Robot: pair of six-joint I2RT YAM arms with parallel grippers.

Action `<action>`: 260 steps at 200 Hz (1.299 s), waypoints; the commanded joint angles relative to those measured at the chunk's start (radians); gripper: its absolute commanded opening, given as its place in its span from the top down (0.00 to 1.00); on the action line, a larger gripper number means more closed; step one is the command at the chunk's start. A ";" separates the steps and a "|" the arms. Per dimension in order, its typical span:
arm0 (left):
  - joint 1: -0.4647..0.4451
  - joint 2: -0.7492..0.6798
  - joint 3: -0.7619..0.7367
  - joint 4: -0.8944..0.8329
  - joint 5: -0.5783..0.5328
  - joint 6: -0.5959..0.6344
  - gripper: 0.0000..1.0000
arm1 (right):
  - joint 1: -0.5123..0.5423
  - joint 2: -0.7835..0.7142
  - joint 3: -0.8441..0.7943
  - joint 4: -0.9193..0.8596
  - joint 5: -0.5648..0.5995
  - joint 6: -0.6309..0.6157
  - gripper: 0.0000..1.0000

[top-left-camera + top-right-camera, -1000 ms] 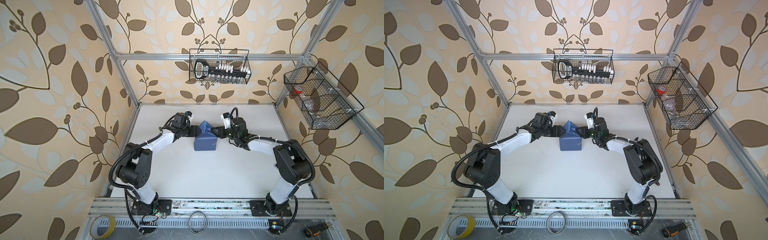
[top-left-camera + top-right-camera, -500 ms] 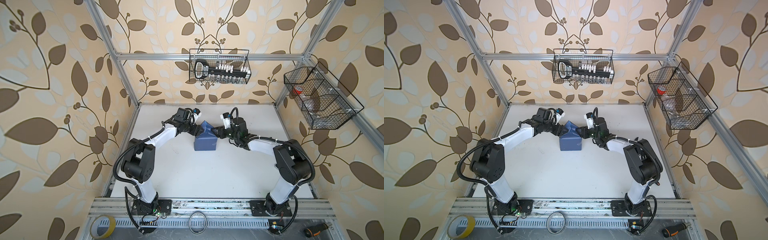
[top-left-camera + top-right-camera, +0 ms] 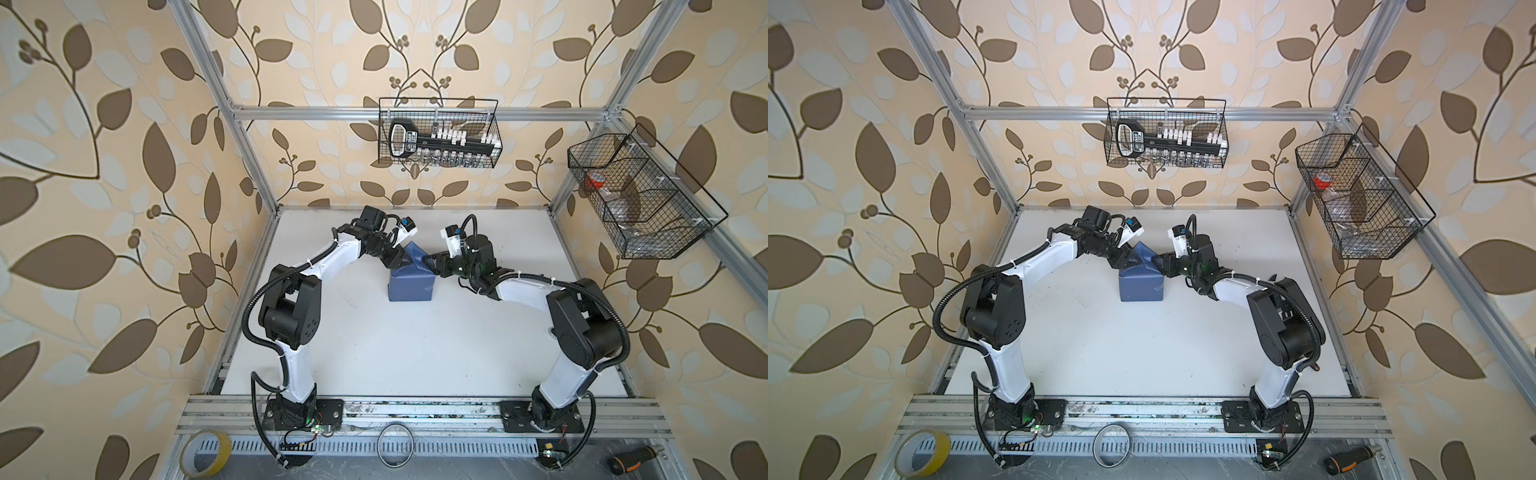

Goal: Wrap the gift box in paper

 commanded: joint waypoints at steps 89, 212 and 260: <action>0.004 -0.036 0.007 -0.010 0.091 0.176 0.78 | -0.002 0.028 0.008 -0.070 -0.003 -0.030 0.49; -0.017 -0.135 -0.151 0.150 0.062 0.223 0.97 | 0.001 0.017 -0.007 -0.045 -0.004 0.016 0.48; -0.041 -0.179 -0.219 0.197 -0.018 0.231 0.99 | 0.001 -0.034 -0.012 -0.048 -0.007 0.045 0.45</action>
